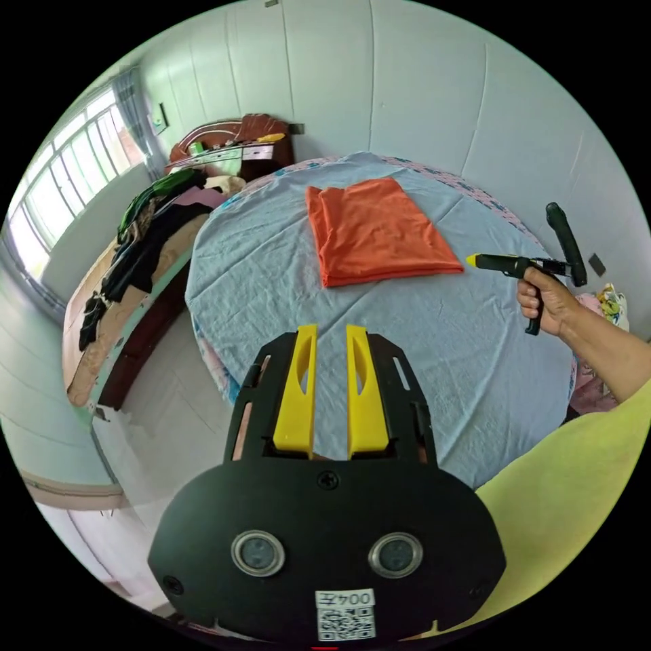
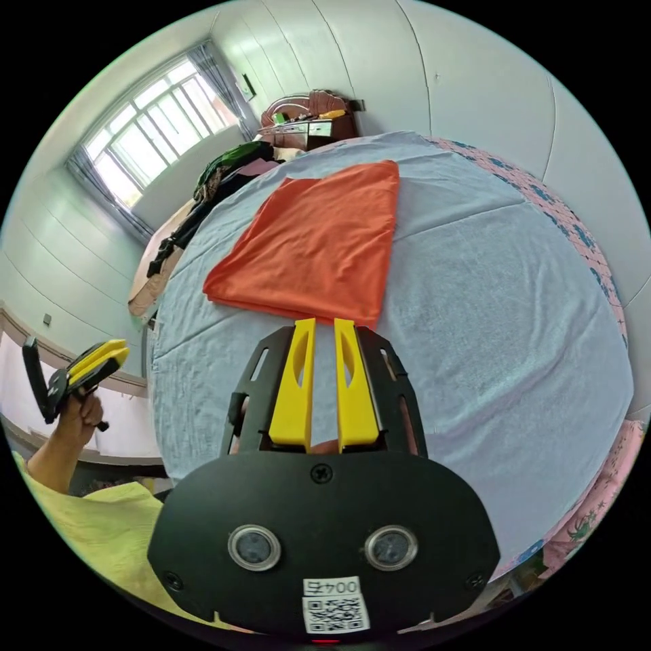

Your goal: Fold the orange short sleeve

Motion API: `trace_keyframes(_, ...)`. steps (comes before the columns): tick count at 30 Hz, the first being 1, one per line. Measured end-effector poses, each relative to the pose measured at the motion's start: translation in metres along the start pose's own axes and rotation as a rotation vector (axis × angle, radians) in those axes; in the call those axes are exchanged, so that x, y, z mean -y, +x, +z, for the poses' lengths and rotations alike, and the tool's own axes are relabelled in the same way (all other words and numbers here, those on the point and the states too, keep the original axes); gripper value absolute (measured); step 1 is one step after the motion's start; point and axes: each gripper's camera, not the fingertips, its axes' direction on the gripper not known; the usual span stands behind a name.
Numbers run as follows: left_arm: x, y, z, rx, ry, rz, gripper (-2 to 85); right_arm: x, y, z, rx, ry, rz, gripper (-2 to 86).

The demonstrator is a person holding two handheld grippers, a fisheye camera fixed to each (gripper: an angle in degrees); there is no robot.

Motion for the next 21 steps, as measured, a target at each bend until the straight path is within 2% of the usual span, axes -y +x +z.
trace_keyframes(5, 0.072, -0.028, 0.094, -0.096, -0.058, 0.068, 5.4, 0.017, -0.039, 0.027, 0.062, -0.04, 0.046, 6.0)
trace_keyframes(8, 0.096, -0.036, 0.132, -0.141, -0.07, 0.089, 5.2, 0.029, -0.063, 0.049, 0.005, -0.086, -0.001, 6.2)
trace_keyframes(14, 0.129, -0.047, 0.194, -0.21, -0.085, 0.085, 2.7, 0.049, -0.078, 0.078, 0.0, -0.106, 0.047, 5.5)
trace_keyframes(21, 0.141, -0.045, 0.253, -0.166, -0.128, 0.175, 1.0, 0.071, -0.097, 0.109, -0.027, -0.121, 0.012, 5.0)
